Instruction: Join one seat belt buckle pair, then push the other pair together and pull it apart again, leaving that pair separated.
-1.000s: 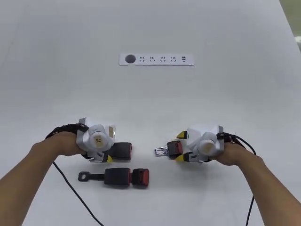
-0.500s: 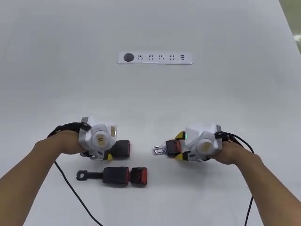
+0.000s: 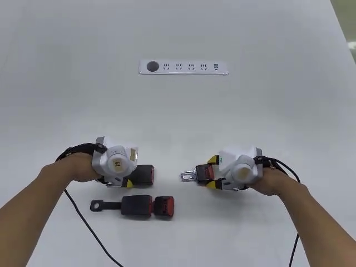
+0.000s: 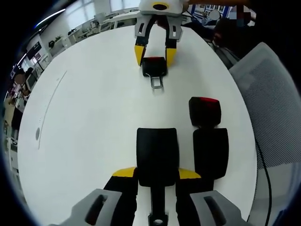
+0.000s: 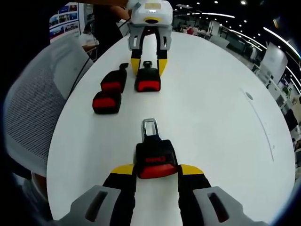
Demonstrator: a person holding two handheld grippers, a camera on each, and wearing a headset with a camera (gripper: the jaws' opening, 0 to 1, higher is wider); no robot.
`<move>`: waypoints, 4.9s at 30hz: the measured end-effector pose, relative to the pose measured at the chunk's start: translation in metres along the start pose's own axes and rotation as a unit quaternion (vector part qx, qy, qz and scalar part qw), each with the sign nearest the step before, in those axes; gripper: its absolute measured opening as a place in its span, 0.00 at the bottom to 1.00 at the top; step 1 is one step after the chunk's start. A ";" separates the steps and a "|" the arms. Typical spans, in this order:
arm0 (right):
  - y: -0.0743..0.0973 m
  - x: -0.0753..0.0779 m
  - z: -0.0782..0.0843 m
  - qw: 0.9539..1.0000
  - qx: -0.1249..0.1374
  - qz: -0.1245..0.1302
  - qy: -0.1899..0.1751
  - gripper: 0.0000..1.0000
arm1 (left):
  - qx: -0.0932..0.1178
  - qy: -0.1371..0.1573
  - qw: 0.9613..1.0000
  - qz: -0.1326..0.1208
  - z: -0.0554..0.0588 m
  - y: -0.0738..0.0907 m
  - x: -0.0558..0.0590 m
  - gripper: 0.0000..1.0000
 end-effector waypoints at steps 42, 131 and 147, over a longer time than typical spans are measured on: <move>-0.022 -0.015 -0.040 0.999 0.028 0.000 -0.025 0.31 | -0.004 0.005 1.000 -0.005 0.001 -0.008 0.002 0.32; -0.051 -0.022 -0.084 0.996 0.077 0.007 -0.045 0.29 | -0.003 0.003 1.000 -0.007 -0.004 -0.008 0.004 0.32; -0.056 -0.020 -0.088 0.996 0.072 0.010 -0.049 0.28 | -0.007 -0.005 1.000 -0.004 -0.004 -0.008 0.004 0.31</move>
Point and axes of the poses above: the centre of the closed fingertips' face, and the gripper's own axes: y roughly backward along the fingers, x roughly to its right, z roughly out of its underside, the point moved 2 cm from there along y, roughly backward along the fingers, and after that the axes turned 1 degree about -x, right-handed, at the moved point
